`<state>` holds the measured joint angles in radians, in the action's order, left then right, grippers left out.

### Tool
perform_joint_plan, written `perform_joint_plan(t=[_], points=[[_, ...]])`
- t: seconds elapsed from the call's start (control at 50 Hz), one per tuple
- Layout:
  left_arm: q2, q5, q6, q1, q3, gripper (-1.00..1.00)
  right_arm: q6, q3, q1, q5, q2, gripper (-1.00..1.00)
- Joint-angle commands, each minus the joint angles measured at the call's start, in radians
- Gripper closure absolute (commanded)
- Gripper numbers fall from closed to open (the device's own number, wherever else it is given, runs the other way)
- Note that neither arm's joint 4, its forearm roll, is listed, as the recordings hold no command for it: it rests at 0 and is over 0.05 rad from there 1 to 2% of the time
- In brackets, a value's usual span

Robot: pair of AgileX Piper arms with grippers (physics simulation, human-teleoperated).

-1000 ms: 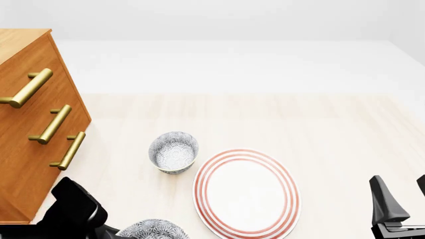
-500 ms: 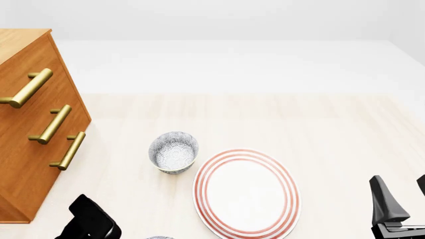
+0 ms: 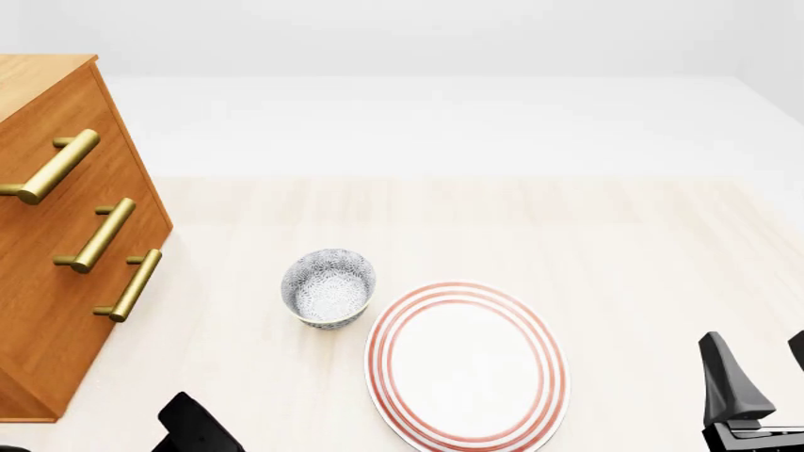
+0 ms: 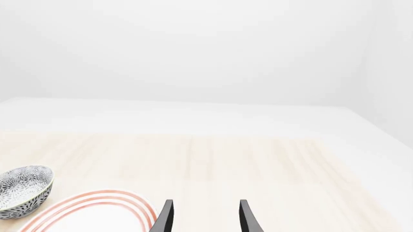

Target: Stack the bowl in the middle on the bowl at the back.

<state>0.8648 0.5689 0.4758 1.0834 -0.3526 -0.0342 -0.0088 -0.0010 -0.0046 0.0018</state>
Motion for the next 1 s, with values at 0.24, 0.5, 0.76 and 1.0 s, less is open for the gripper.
perform_joint_plan(t=[0.24, 0.5, 0.76, 1.0], points=[[0.013, -0.014, -0.005, 0.006, 0.012, -1.00, 0.000, 0.000, 0.000, 0.000, 0.000, -1.00], [-0.064, 0.064, -0.028, -0.030, 0.008, -1.00, 0.000, 0.000, -0.001, 0.000, 0.000, -1.00], [-0.205, 0.212, -0.073, -0.098, -0.025, -1.00, -0.005, 0.000, 0.002, -0.001, -0.001, -1.00], [-0.337, 0.375, -0.124, -0.173, -0.128, -1.00, -0.009, -0.001, 0.003, -0.002, -0.001, -1.00]])
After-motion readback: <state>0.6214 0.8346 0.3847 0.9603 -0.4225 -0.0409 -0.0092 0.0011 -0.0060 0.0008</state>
